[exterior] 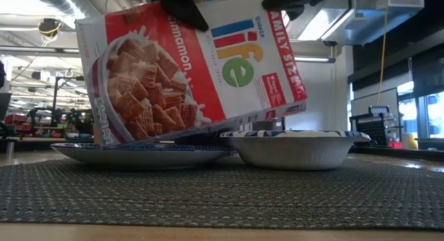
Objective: Arrange a breakfast setting
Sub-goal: Pour the cereal into the blue patterned bowl from the cereal box
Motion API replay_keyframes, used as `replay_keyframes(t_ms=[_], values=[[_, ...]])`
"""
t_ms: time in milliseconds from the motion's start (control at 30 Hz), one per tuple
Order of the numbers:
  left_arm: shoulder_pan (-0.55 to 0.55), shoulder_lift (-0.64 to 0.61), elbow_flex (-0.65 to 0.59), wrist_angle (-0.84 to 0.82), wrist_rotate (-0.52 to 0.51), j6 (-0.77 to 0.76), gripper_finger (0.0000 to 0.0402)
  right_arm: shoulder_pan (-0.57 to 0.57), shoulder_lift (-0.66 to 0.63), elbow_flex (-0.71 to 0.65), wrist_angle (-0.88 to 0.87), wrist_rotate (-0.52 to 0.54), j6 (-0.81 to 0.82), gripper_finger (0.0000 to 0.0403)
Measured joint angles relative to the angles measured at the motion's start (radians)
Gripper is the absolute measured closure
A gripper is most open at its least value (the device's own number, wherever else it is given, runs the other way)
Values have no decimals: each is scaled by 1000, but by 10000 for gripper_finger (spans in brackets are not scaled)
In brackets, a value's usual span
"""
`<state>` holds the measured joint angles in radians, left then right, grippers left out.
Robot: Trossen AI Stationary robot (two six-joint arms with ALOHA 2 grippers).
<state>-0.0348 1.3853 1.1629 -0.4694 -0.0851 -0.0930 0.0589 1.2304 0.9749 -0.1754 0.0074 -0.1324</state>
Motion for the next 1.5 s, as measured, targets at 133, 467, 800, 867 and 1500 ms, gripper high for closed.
replay_keyframes(t_ms=[133, 467, 800, 867, 1500], values=[[-3, 0, 0, -1, -1, 18, 398, 0, 0, 0, 1, 0, 75, 397], [-13, -107, 0, -34, -56, 52, 400, 0, -83, 74, -81, 163, 76, 266], [-13, -297, -1, -77, -133, 104, 401, 0, -180, 76, -225, 254, 58, 166], [-13, -331, -1, -78, -138, 118, 401, 0, -180, 61, -207, 254, 48, 161], [9, -514, -230, 259, -113, 243, 401, -95, -61, -497, 865, 111, 15, 147]])
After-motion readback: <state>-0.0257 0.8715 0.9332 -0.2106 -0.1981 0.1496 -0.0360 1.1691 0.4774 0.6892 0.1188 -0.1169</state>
